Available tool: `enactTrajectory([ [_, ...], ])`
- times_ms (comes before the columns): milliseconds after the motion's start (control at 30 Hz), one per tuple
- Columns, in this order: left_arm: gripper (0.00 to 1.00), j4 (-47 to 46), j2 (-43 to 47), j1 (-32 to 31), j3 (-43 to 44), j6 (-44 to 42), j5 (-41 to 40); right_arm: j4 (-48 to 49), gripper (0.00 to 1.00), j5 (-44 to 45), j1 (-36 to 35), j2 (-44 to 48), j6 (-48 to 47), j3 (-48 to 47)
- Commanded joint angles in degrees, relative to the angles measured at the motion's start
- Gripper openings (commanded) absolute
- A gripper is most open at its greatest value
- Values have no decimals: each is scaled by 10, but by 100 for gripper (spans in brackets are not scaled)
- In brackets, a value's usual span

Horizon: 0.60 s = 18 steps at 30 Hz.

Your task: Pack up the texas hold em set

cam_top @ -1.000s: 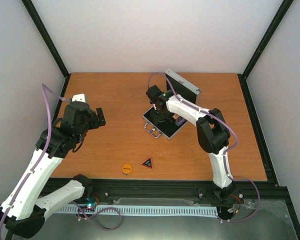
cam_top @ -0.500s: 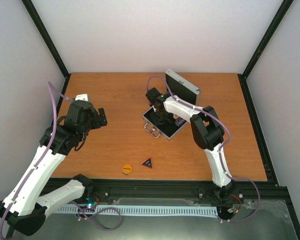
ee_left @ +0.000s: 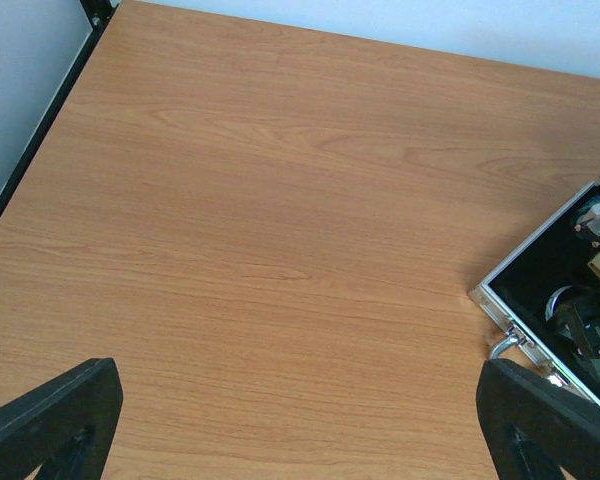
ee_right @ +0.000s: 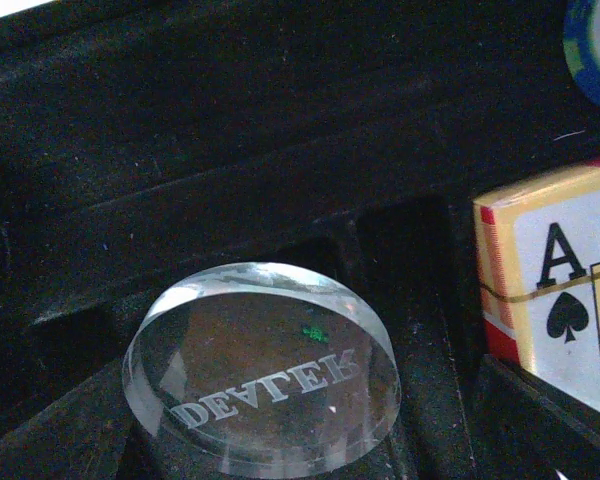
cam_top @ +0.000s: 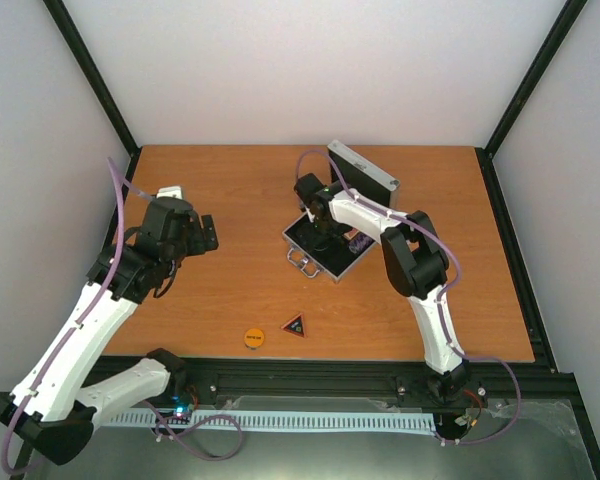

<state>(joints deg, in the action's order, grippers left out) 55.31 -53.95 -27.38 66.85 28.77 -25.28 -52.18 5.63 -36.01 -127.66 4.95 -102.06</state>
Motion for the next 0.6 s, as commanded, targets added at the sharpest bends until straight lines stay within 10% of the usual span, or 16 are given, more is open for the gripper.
enactTrajectory([
  [0, 100, -13, -1, 2, 9, -2, 1, -10, 95, -10, -7, 19, 1, -12],
  [567, 100, -26, -14, 3, 4, -2, 8, -31, 89, -116, -4, 38, -26, -81],
])
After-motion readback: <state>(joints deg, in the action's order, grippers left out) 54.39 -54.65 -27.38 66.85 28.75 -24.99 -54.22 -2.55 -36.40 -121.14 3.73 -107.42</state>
